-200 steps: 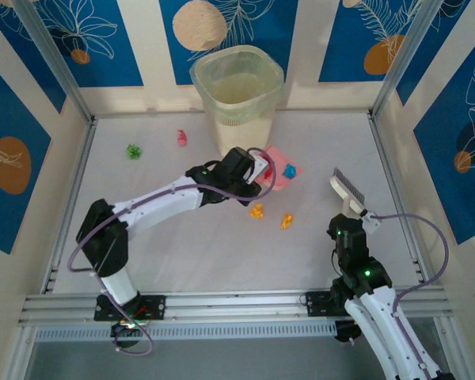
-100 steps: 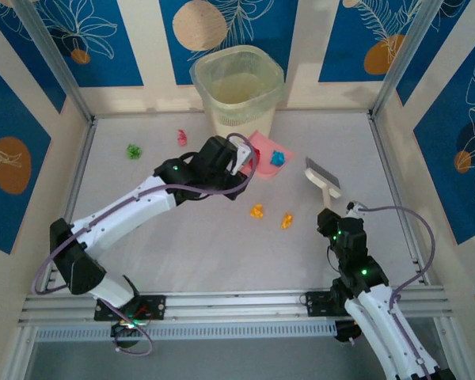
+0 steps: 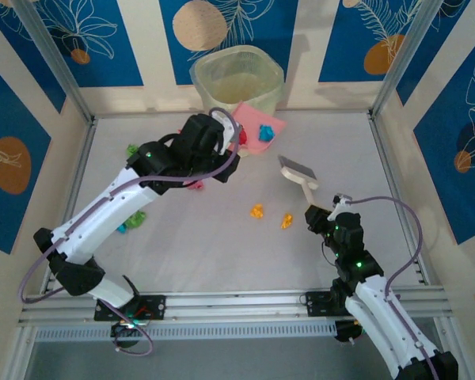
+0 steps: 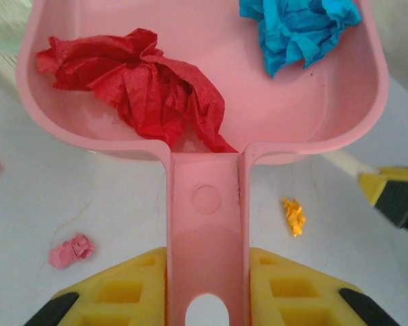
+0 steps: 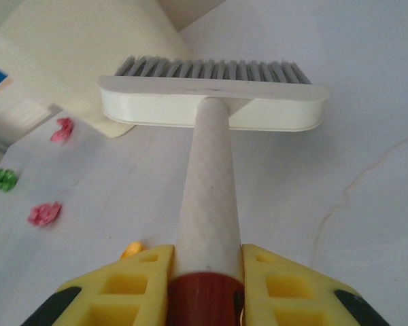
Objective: Sweep away the paper scraps from the table
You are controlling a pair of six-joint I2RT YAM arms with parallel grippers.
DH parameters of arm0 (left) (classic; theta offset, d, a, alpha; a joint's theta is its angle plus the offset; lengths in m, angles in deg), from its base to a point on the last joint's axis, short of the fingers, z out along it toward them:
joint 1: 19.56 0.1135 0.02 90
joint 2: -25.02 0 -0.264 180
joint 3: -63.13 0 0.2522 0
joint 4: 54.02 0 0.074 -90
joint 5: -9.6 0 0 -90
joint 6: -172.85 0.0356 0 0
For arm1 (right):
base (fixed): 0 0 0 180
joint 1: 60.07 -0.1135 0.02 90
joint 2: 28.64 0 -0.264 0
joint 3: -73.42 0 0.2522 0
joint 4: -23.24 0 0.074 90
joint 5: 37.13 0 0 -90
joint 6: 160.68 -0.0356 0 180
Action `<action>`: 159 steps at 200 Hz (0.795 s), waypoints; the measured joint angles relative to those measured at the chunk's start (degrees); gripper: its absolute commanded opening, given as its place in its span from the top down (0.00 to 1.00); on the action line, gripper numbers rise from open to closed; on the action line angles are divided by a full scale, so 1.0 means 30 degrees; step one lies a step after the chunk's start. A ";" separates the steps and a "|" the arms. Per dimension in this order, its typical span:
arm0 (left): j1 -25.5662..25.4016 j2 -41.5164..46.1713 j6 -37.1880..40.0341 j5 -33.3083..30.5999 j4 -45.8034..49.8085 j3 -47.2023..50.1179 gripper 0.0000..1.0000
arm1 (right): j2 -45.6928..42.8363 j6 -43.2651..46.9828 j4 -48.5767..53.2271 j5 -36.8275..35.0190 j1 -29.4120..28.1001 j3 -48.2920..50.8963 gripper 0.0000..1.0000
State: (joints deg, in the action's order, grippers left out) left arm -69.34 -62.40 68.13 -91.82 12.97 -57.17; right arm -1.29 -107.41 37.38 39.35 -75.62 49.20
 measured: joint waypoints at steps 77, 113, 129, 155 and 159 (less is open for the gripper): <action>0.1574 -0.5858 -0.0226 0.0087 0.3089 -1.0987 1.00 | 0.2164 0.0874 -0.1639 0.1698 -0.0488 0.0000 1.00; 0.2441 -0.7941 -0.0452 0.0838 0.3410 -1.3741 1.00 | 0.2266 0.0954 -0.1945 0.1741 -0.0583 0.0000 1.00; 0.2951 -0.8298 -0.0648 0.1311 0.3206 -1.3835 1.00 | 0.2463 0.0969 -0.2004 0.1741 -0.0583 -0.0007 1.00; 0.4065 -0.9005 -0.1406 0.2433 0.2382 -1.3908 1.00 | 0.2601 0.1086 -0.1982 0.1734 -0.0678 -0.0007 1.00; 0.4204 -0.9092 -0.1508 0.2623 0.2222 -1.3908 1.00 | 0.2601 0.1093 -0.1989 0.1734 -0.0685 -0.0007 1.00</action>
State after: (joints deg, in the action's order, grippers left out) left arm -56.73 -89.68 63.60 -83.95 19.64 -98.90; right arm 6.51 -104.13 31.41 44.55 -77.67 49.18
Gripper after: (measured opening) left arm 0.263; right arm 0.244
